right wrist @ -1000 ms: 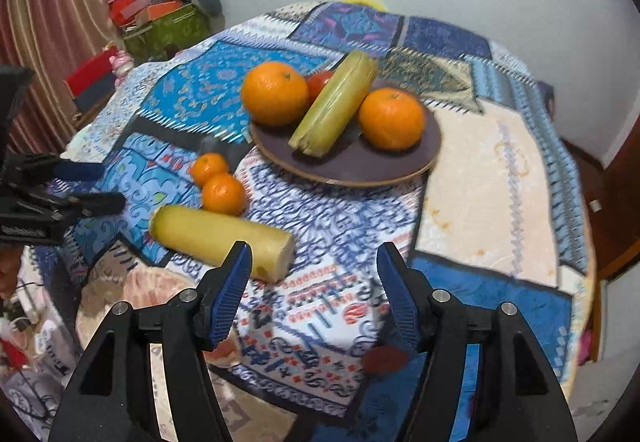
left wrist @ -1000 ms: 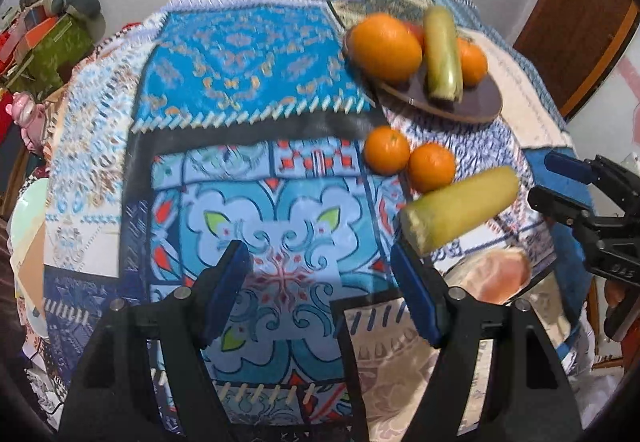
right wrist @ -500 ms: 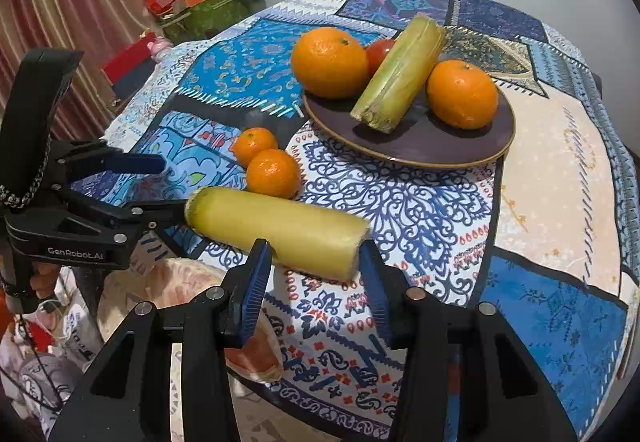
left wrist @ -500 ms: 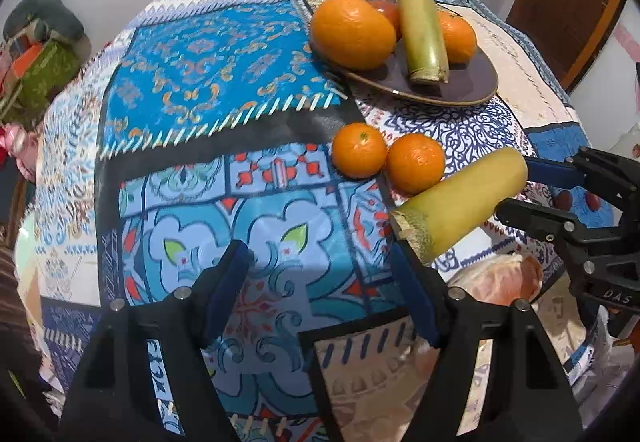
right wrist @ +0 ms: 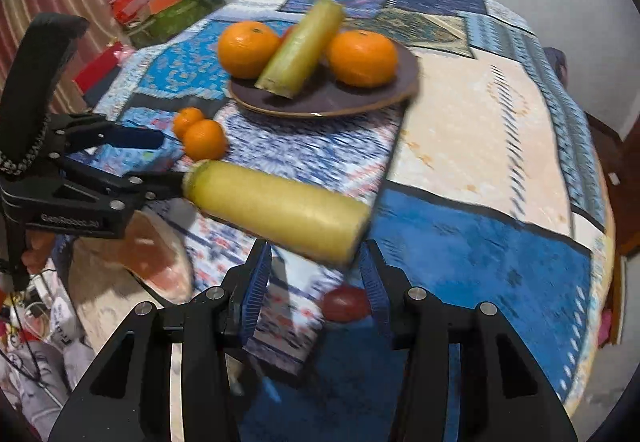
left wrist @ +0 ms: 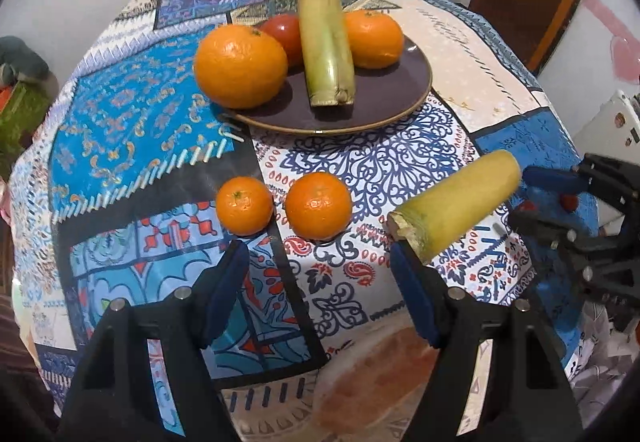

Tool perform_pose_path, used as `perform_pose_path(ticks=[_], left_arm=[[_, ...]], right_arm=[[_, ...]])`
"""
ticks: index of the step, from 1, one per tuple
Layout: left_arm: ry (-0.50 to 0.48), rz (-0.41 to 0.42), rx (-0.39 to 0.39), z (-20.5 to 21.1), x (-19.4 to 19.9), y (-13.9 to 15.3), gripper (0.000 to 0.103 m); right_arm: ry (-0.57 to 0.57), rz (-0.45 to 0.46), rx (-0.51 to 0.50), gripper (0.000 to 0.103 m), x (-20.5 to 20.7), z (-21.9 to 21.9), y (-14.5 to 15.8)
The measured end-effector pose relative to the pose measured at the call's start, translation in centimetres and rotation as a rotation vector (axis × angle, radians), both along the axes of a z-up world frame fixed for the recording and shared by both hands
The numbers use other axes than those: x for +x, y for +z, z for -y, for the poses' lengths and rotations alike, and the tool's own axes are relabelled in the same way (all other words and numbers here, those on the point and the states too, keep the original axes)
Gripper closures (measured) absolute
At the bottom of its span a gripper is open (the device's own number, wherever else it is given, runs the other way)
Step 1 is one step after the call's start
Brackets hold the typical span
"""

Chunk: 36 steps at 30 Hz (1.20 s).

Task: Organize fruits
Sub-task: 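Grasp the peeled corn cob with the right tool while the left grasps the grapefruit slice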

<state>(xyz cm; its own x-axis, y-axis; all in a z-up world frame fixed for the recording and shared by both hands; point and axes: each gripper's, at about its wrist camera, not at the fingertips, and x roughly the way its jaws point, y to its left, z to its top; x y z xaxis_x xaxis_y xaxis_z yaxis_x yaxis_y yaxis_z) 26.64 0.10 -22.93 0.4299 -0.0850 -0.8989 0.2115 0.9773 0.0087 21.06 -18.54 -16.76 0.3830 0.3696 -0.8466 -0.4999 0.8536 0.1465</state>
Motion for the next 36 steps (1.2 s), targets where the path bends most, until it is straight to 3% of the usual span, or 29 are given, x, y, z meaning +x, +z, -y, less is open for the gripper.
perform_pose_path(ticks=[5, 10, 14, 18, 21, 24, 28, 30, 36], left_arm=[[0.028, 0.004, -0.05, -2.1, -1.7, 1.4, 0.03], [0.06, -0.019, -0.052, -3.9, -3.7, 1.4, 0.03], [0.08, -0.059, -0.078, -4.2, -5.1, 1.1, 0.03], [0.075, -0.064, -0.065, -3.6, -6.0, 0.9, 0.03], [0.062, -0.081, -0.072, -3.0, -6.4, 0.4, 0.021], [0.047, -0.094, -0.059, -2.2, -6.7, -0.2, 0.021], [0.016, -0.109, -0.048, -1.2, -6.9, -0.8, 0.018], [0.012, -0.114, -0.047, -0.8, -6.8, -1.2, 0.017], [0.04, -0.074, -0.028, -0.1, -6.2, -1.5, 0.017]], right_arm=[[0.011, 0.061, -0.048, 0.059, 0.0, 0.4, 1.5], [0.108, 0.091, -0.072, 0.043, 0.9, -1.9, 2.3], [0.212, 0.074, -0.116, 0.042, 1.8, -4.5, 1.4], [0.269, 0.076, -0.169, 0.031, 2.3, -5.8, 0.4], [0.29, 0.069, -0.191, 0.031, 2.5, -6.3, -0.4], [0.282, 0.077, -0.204, 0.035, 2.5, -6.3, -1.0], [0.257, 0.068, -0.165, 0.057, 1.9, -4.7, -0.6], [0.236, 0.054, -0.143, 0.063, 1.6, -3.7, -0.4], [0.136, 0.002, -0.081, 0.066, 0.2, -0.8, -0.4]])
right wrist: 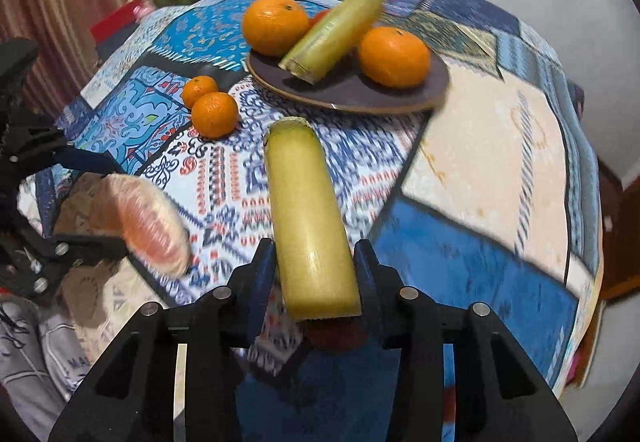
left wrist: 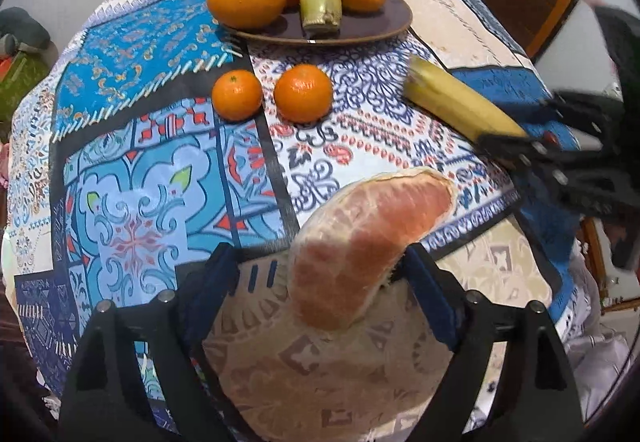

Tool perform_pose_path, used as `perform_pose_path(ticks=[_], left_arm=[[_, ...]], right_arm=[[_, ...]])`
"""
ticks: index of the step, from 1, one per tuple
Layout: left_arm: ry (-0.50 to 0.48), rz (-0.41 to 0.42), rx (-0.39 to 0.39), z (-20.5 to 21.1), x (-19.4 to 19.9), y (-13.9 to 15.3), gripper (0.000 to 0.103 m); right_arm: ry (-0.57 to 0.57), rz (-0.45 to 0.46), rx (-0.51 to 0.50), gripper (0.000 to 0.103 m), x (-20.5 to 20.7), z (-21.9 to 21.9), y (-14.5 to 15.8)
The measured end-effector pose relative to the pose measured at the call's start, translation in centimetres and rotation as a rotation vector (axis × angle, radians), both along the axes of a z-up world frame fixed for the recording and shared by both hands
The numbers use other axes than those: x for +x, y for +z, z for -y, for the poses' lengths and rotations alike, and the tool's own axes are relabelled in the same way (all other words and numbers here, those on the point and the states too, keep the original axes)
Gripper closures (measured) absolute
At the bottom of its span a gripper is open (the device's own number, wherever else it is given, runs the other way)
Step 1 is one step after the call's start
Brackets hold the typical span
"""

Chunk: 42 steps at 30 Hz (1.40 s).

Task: Organize fruits
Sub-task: 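Grasp the peeled corn cob with the right tool while the left grasps the grapefruit slice, then carry the corn cob and grapefruit slice over the brown plate with both tools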

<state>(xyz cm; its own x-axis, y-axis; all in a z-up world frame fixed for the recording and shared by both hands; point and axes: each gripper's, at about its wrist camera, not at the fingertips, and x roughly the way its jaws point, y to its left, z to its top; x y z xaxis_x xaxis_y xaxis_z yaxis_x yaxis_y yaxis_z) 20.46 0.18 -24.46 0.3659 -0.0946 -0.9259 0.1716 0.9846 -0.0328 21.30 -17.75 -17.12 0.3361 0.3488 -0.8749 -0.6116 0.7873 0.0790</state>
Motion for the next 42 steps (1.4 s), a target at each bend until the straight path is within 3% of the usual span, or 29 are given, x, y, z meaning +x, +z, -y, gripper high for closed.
perform_pose_path(ticks=[4, 8, 14, 21, 33, 42], left_arm=[[0.027, 0.008, -0.012, 0.1, 1.3, 0.0, 0.028], [0.029, -0.003, -0.007, 0.5, 2.6, -0.3, 0.029], [0.007, 0.022, -0.009, 0.6, 2.7, -0.6, 0.03], [0.053, 0.021, -0.057, -0.8, 2.8, -0.6, 0.046], [0.038, 0.034, -0.058, -0.6, 3.2, -0.7, 0.055], [0.064, 0.051, -0.091, -2.1, 2.5, 1.3, 0.057]], right_arm=[[-0.045, 0.001, -0.011, 0.066, -1.7, 1.2, 0.1], [-0.041, 0.0, -0.001, 0.066, -3.2, 1.9, 0.3], [-0.05, -0.03, 0.029, 0.066, -2.2, 2.2, 0.3], [-0.062, -0.06, 0.049, 0.065, -0.5, 0.9, -1.1], [-0.152, -0.044, 0.112, 0.066, 0.4, 0.3, -1.5], [-0.183, -0.032, 0.14, 0.068, 0.1, 0.9, -0.3]])
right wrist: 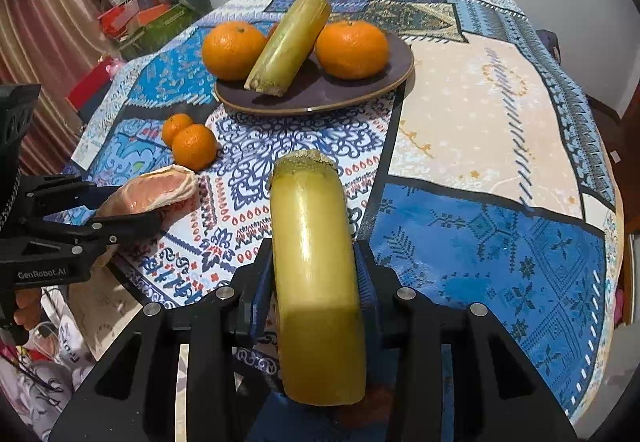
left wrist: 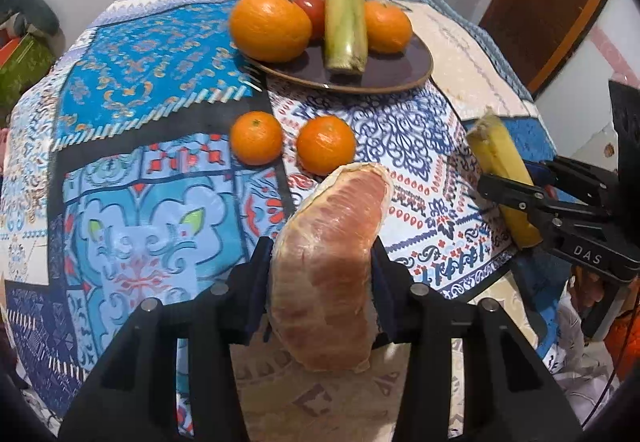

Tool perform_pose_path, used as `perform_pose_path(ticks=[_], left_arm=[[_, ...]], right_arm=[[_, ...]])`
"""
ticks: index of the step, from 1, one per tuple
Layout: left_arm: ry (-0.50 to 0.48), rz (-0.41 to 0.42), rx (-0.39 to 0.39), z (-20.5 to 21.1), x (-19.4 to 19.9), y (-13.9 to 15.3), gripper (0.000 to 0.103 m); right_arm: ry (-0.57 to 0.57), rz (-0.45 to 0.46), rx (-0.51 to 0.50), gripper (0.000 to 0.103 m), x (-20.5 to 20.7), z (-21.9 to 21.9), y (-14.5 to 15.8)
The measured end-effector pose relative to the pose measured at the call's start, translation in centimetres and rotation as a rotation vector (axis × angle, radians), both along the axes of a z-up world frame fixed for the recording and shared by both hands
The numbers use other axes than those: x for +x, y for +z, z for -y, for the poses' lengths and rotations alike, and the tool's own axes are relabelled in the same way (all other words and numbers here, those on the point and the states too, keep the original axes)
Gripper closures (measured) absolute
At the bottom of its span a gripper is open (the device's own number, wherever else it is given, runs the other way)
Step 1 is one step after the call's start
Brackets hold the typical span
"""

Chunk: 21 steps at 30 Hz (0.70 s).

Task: Organize fruits
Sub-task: 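Carry the corn cob and grapefruit slice over the brown plate with both tools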

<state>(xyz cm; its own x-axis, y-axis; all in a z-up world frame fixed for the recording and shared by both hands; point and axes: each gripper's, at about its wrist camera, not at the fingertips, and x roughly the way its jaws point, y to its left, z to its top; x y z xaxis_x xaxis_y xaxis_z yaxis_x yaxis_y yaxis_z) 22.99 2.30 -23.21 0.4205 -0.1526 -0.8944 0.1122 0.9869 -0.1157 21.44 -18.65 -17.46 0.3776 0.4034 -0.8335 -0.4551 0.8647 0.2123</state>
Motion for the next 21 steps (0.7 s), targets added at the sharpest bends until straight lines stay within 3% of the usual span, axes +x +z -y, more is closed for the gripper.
perform_pose_path(ticks=[10, 21], left_arm=[[0.016, 0.095, 0.027, -0.4, 0.4, 3.1, 0.057], [0.035, 0.183, 0.014, -0.4, 3.9, 6.1, 0.057]], right_arm=[[-0.033, 0.081, 0.017, 0.069, 0.6, 0.3, 2.9], [-0.05, 0.146, 0.043, 0.069, 2.7, -0.4, 5.2]])
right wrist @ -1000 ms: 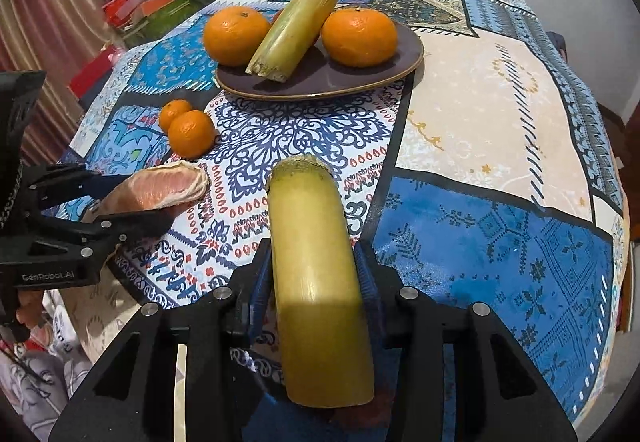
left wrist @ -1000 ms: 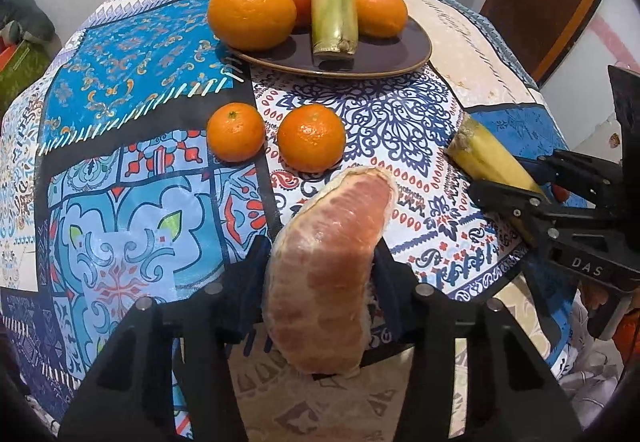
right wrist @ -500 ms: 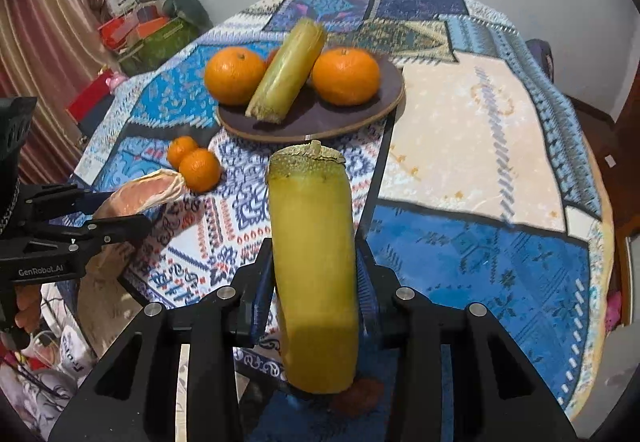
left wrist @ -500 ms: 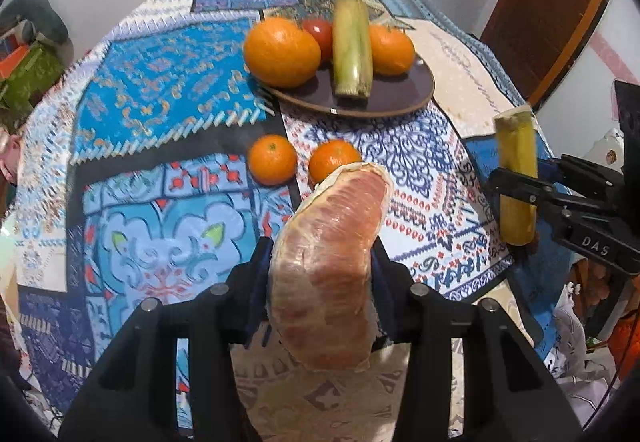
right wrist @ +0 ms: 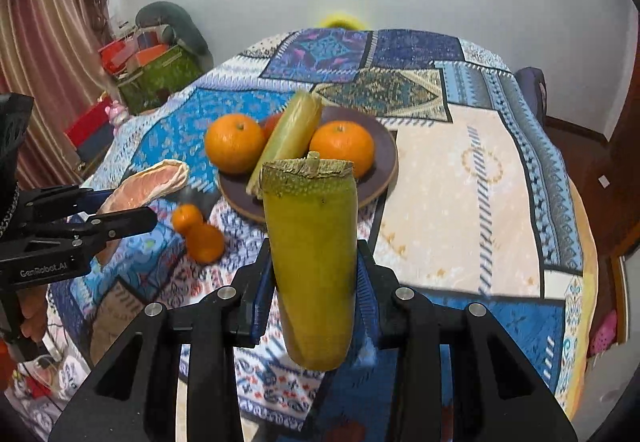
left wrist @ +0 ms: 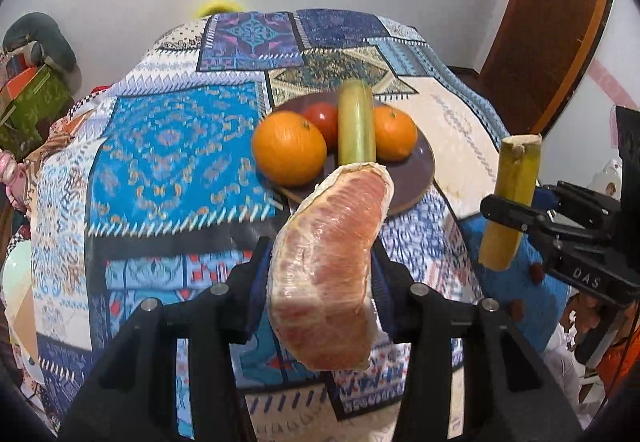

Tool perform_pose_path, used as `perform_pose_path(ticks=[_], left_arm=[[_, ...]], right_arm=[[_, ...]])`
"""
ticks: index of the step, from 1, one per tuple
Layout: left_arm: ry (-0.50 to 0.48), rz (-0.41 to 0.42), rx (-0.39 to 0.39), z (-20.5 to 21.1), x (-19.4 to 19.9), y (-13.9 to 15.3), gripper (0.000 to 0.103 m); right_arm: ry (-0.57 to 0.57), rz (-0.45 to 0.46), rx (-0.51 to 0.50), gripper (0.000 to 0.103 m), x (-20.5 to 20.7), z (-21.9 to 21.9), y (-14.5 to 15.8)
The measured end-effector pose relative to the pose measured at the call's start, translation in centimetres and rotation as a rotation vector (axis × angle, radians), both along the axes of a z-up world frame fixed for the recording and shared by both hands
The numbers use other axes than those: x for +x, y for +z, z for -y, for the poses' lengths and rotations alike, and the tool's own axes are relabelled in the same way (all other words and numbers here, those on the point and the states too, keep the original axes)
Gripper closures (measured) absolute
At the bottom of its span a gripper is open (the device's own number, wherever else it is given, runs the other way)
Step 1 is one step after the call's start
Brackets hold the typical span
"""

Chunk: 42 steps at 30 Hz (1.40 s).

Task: Organize fruits
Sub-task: 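Carry the corn cob and grapefruit slice over the brown plate with both tools, then lower both tools and open them to set corn cob and grapefruit slice on the plate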

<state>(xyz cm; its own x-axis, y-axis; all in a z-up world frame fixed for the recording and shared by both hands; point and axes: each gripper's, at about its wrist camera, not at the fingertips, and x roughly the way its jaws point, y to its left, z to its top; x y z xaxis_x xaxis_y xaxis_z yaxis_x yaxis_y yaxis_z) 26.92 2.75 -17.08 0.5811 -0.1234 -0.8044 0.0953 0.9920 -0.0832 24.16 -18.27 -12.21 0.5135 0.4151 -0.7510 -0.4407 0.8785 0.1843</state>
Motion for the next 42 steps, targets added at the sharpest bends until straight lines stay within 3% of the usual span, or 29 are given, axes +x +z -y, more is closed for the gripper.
perform_pose_path(ticks=[17, 31, 42], left_arm=[[0.012, 0.061, -0.018, -0.2, 6.4, 0.9, 0.057], [0.029, 0.079, -0.044, -0.5, 10.0, -0.1, 0.057], [0.026, 0.099, -0.009, 0.4, 11.7, -1.1, 0.057]], right_arm=[[-0.001, 0.044, 0.026, 0.069, 4.9, -1.8, 0.7], [0.014, 0.021, 0.053, 0.069, 8.4, -3.7, -0.7], [0.014, -0.002, 0.052, 0.069, 9.6, -4.1, -1.7]])
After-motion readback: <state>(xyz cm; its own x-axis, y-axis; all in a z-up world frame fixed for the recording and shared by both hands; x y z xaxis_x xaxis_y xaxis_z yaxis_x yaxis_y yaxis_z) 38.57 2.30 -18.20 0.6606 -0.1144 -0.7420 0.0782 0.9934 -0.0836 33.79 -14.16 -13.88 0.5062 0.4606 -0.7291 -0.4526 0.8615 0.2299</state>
